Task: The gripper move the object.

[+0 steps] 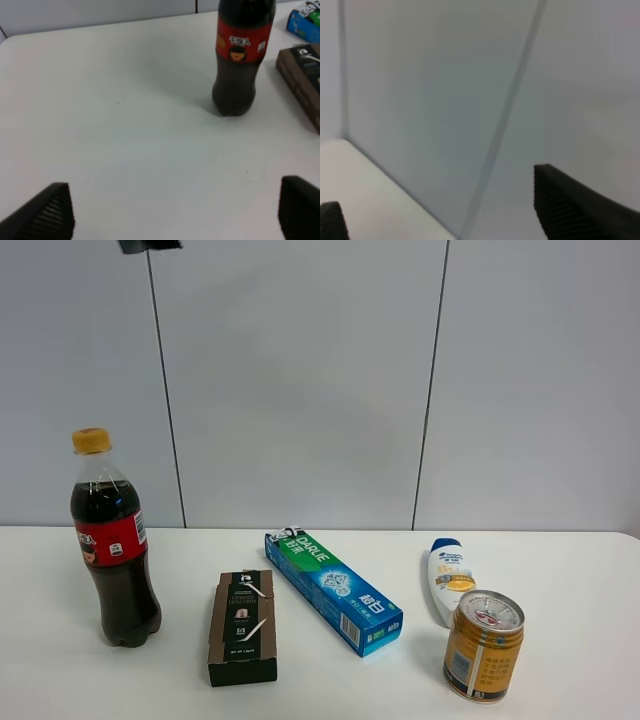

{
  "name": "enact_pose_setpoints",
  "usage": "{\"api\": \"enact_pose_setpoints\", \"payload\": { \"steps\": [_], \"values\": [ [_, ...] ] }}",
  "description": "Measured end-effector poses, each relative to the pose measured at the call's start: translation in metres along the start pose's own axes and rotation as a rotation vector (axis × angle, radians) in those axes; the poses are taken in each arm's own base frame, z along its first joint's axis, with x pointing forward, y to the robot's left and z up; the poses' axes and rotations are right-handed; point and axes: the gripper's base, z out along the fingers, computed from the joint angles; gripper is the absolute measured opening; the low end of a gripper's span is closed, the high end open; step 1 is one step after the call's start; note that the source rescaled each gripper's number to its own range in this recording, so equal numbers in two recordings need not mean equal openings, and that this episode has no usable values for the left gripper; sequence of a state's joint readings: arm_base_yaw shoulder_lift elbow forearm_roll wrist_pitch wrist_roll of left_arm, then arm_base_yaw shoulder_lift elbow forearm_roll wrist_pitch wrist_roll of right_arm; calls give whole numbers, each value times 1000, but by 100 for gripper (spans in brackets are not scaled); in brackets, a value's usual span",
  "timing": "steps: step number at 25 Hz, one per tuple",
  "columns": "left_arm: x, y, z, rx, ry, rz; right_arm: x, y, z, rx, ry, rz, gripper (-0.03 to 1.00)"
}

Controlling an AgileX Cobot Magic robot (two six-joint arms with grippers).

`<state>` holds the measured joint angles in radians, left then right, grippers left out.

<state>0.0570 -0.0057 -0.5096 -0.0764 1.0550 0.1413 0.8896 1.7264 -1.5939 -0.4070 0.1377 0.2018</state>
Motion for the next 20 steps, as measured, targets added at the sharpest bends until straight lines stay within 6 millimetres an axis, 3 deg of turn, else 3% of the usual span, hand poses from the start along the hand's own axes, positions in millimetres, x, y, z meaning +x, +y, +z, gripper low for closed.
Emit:
{"api": "enact_pose_setpoints", "payload": {
  "steps": [7,11,13,16,20],
  "values": [
    [0,0,0,0,0,0,-28,-23,-61,103,151,-244,42],
    [0,0,0,0,0,0,-32,-38,-92,153,276,-328,43],
    [0,0,0,0,0,0,-31,-51,-107,160,331,-326,47],
    [0,0,0,0,0,0,-27,-79,-127,208,382,-276,62],
    [0,0,0,0,0,0,-1,-115,-156,320,457,-207,71]
  ]
}}
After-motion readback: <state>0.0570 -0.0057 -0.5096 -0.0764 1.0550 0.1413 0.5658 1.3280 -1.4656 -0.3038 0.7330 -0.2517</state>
